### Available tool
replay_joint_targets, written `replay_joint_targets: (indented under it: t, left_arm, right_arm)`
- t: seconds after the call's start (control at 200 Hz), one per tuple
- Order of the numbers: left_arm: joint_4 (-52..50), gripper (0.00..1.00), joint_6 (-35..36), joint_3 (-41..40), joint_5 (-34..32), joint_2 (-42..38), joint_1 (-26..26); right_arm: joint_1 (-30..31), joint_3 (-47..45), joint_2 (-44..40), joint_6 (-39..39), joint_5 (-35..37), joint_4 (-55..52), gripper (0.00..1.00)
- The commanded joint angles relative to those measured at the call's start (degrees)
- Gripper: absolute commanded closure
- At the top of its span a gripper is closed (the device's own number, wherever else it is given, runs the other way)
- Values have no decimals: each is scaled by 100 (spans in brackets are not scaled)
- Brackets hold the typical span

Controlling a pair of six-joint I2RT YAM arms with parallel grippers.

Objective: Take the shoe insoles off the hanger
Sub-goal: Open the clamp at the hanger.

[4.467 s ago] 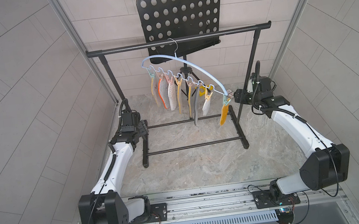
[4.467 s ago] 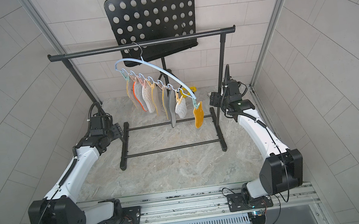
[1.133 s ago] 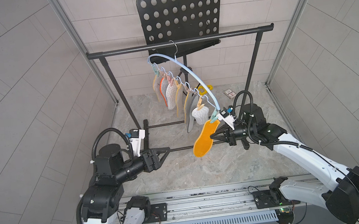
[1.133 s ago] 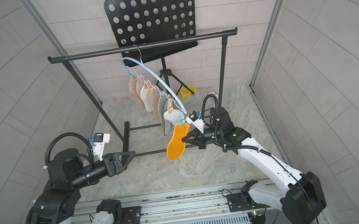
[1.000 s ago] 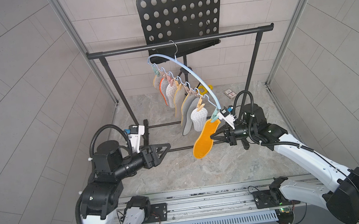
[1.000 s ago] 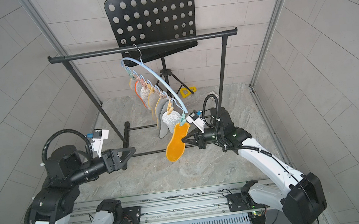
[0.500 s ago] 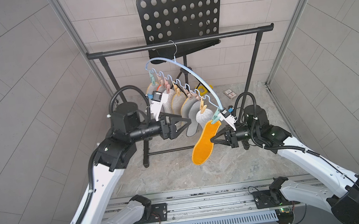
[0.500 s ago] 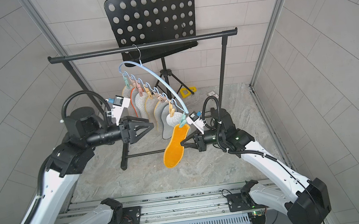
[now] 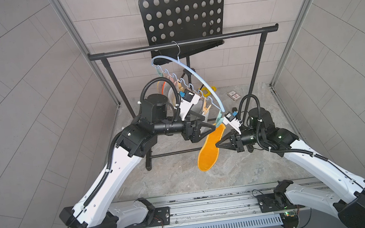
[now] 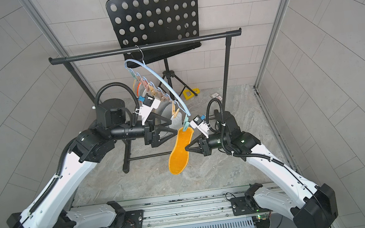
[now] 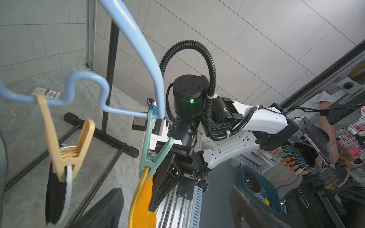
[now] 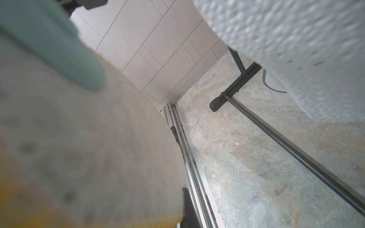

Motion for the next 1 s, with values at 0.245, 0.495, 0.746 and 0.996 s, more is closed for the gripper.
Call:
replay_joint_targets:
  t: [0.245, 0.495, 0.746, 0.996]
  left_arm:
    - [-247, 16, 566, 510, -338, 530, -308]
    - [-106, 20, 595, 552, -638, 661, -483]
    - [290, 30, 388, 552, -646, 714, -481]
    - [366, 43, 333, 574, -625, 842, -485]
  right_arm:
    - [40, 246, -112, -68, -56, -170, 100]
    - [94, 257, -62, -64, -34, -153, 100]
    - [135, 222, -40, -66, -25, -170, 100]
    - [136, 213, -68, -77, -25, -187, 100]
